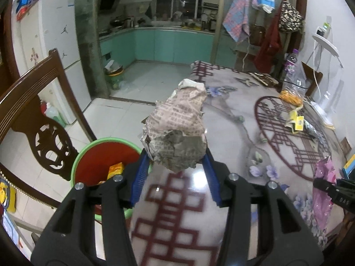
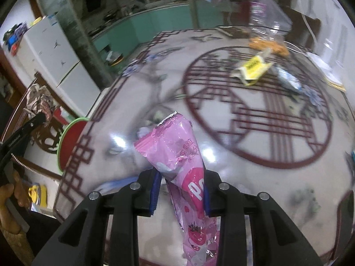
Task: Collect trash
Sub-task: 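Carry the pink wrapper and newspaper toward the red bin, then open the left tool over the red bin while the right tool drops the pink wrapper in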
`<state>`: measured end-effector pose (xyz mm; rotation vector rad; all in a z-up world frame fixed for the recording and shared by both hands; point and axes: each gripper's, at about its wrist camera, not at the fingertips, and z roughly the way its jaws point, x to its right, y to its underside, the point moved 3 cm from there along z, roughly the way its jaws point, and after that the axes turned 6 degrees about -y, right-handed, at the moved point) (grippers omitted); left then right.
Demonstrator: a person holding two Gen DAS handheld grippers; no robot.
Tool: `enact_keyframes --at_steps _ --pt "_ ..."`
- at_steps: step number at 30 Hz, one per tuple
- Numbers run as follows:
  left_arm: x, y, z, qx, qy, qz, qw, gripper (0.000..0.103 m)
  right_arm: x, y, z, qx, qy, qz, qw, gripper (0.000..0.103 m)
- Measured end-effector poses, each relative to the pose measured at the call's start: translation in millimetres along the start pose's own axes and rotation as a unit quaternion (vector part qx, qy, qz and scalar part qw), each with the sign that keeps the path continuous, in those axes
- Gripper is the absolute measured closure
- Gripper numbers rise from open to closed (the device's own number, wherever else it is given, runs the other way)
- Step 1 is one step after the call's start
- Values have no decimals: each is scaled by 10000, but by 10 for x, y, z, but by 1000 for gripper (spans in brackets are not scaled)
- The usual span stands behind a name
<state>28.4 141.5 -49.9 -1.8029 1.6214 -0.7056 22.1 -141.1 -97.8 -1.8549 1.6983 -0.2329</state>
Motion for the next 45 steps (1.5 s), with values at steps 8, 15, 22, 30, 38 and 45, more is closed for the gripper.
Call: enact_keyframes --at_steps 8,15,22,30,38,45 --pt "-352 121 97 -228 -92 -317 9992 56 -562 -80 298 -157 -287 -433 9985 72" --pt "-795 192 139 -211 -403 -787 9959 56 -963 -138 543 -243 -537 -611 9964 72" --pt "-1304 263 183 -194 -927 -1308 9869 54 -1344 -241 868 -385 -1005 -620 9923 72" --pt "-1516 345 350 -464 -903 -1599 9819 54 -1959 -451 1264 -521 -1471 -862 9840 72" --pt "-1577 373 410 -513 -813 -1732 9802 54 -2513 -704 1491 -466 -1850 -1078 9757 72" --pt "-1646 386 410 -524 -727 -1894 9778 54 -2766 -855 1733 -669 -2174 -900 9696 72"
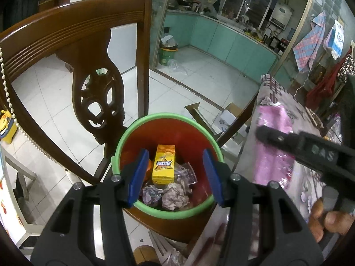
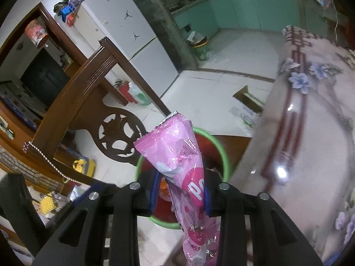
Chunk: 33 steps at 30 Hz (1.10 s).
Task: Collect trash
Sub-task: 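Open the left tool over the red bin while the right tool drops the pink wrapper in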
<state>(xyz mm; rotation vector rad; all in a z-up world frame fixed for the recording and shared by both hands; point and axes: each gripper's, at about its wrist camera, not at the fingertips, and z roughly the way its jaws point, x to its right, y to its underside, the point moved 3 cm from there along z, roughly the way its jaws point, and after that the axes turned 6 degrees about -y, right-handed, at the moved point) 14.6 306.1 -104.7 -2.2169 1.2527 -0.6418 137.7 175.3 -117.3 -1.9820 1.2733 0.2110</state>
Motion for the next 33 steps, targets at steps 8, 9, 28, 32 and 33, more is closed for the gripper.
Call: enact_keyframes --at_steps 8,9,28,32,33 --pt "-73 -10 11 -25 11 -223 9997 48 -13 17 180 -97 16 88 9999 52" --pt "-78 -9 9 -22 2 -233 9997 47 -8 16 171 -77 68 41 9999 47" --pt "289 5 -105 117 72 167 9998 38 423 416 -716 397 719 -48 9966 37" --pt "413 15 -159 195 80 329 9992 38 552 604 -993 487 946 -109 9943 36" --pt "454 23 -169 196 94 372 9991 38 574 629 -1040 502 981 -92 9939 36"
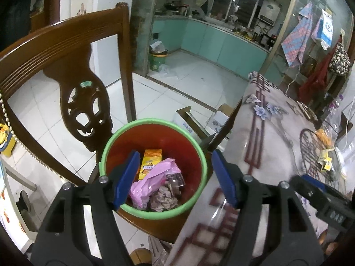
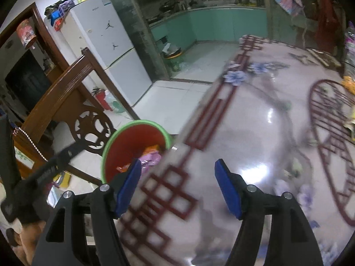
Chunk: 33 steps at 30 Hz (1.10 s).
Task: Collect trash
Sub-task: 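Open the left tool over the red bin while the right tool drops the pink wrapper in, then move both open tools back over the table toward the remaining trash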
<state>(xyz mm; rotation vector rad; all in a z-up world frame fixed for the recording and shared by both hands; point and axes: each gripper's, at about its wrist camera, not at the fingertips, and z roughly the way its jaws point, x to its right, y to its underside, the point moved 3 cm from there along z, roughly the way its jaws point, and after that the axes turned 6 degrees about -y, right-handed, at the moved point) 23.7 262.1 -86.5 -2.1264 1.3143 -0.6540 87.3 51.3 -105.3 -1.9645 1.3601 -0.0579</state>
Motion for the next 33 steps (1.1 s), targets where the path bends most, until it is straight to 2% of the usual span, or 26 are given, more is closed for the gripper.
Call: enact_keyframes --at_steps 12,16,21,24,27,30,33 --pt "512 13 -152 123 219 433 9987 35 932 421 -895 230 1102 214 9934 35" --pt "743 37 -215 159 339 596 9975 34 1303 587 -1311 365 1629 248 9856 29" --pt "1158 121 -288 147 523 949 9940 31 1865 747 -1788 397 2250 399 9727 29" --pt "1395 199 -327 177 587 1225 9906 31 2210 755 -2049 521 2464 645 9656 29" --pt "1643 311 -333 176 649 1554 9856 29 2693 706 -2306 818 2558 1211 9556 29" --pt "1856 452 -299 56 724 1795 9811 25 3087 596 -2347 1005 2562 1652 9471 29" --pt "2032 575 -271 -55 824 1986 9766 24 3350 442 -2244 953 2797 1663 9408 29"
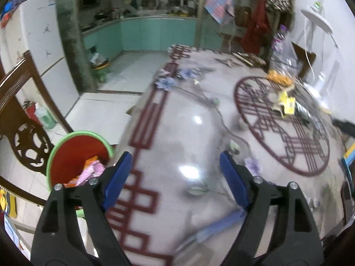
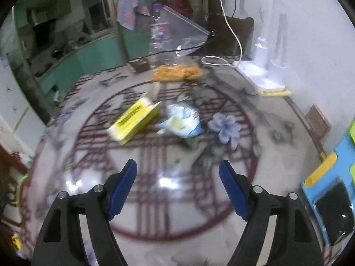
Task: Collect trash
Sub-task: 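Move both open tools back over the table toward the remaining trash, then grasp the blue-white snack bag with the right tool while the left tool grasps the yellow carton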
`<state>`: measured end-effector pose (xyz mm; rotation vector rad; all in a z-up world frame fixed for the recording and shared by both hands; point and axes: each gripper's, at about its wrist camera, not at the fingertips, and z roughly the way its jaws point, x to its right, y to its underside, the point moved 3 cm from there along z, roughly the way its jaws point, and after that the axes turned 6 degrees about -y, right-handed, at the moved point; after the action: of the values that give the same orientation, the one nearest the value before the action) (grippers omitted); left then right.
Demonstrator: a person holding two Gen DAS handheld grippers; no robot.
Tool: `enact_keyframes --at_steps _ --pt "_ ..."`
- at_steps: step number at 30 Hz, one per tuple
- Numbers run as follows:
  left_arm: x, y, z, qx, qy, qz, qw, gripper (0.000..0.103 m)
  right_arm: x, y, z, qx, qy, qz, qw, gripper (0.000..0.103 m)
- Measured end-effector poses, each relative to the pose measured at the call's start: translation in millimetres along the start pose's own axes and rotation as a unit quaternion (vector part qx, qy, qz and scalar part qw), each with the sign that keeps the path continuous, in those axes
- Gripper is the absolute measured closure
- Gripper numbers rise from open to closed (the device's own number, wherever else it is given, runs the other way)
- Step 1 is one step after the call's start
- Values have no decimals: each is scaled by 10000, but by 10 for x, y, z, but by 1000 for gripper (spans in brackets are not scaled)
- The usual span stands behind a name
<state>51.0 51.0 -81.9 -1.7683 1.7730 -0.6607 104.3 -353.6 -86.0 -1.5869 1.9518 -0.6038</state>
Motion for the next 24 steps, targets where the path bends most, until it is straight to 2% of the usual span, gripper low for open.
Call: enact_keyframes --at_steps 2,5,11,13,19,20,21,22,23,24 --pt "128 -3 26 2 83 116 9999 24 52 -128 256 -81 28 -2 10000 28" --pt "280 -21 51 61 117 257 9996 22 197 -305 585 -238 -178 377 9988 28" --pt "524 -51 180 20 204 463 9987 22 424 -590 1252 -752 -75 1045 9916 25" --pt "572 -55 228 0 183 541 9984 22 429 -591 1384 -905 -15 1020 9907 25" --pt "608 -29 274 -57 205 585 9981 22 363 -459 1506 -1166 409 437 9914 31" --pt "611 -32 271 -41 193 585 9981 22 345 -437 1488 -1143 430 325 9920 35" --pt "611 -30 268 -31 183 588 9981 22 339 -421 1464 -1130 400 258 9925 50" --pt "615 -26 266 -17 162 599 9981 22 320 -406 1430 -1141 335 220 9927 53" --pt "623 -19 268 -6 131 622 9980 22 302 -383 1387 -1186 386 166 9921 61" --pt "624 -14 269 2 103 643 9979 22 272 -336 1334 -1243 360 81 9916 77"
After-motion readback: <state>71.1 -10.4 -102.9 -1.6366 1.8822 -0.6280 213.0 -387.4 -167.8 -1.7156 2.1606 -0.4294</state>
